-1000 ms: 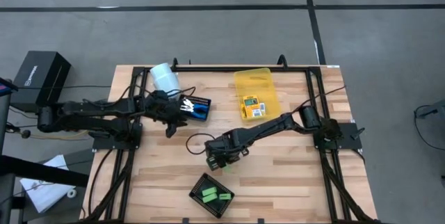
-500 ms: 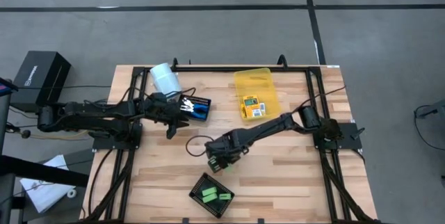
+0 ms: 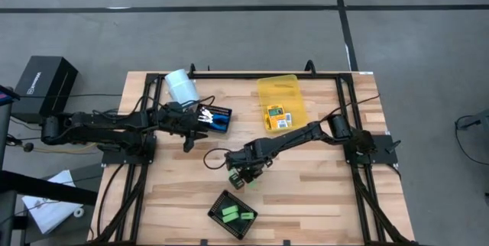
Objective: Pick & Place School Supplies
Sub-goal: Put the green eraser into the bottom black bin
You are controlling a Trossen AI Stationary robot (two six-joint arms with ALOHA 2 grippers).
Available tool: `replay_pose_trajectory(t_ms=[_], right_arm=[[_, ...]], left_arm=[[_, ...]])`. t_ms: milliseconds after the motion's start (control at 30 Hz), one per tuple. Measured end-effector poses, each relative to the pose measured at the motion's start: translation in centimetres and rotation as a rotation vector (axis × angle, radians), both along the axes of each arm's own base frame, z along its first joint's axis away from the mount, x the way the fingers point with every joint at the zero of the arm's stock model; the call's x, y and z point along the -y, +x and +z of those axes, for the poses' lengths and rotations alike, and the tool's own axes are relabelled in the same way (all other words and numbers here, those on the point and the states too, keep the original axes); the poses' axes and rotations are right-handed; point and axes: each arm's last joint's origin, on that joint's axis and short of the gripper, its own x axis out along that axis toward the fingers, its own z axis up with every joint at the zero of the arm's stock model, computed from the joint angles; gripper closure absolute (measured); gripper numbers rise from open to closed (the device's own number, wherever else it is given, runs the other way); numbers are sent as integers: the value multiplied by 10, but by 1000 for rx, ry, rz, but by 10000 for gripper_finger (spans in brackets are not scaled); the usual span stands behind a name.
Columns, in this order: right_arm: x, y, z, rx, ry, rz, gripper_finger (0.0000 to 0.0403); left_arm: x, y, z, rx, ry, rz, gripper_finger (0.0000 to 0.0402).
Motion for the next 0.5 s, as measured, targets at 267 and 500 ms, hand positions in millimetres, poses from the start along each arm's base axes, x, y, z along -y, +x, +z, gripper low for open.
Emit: replay_pose_trajectory(t_ms=[267, 500], right_arm=[[4, 5, 2, -13, -2, 20, 373], [-10, 17, 5, -63, -84, 48, 373]], left_arm=[[0, 0, 1, 5, 7, 7, 293], [-1, 1, 1, 10, 16, 19, 293]])
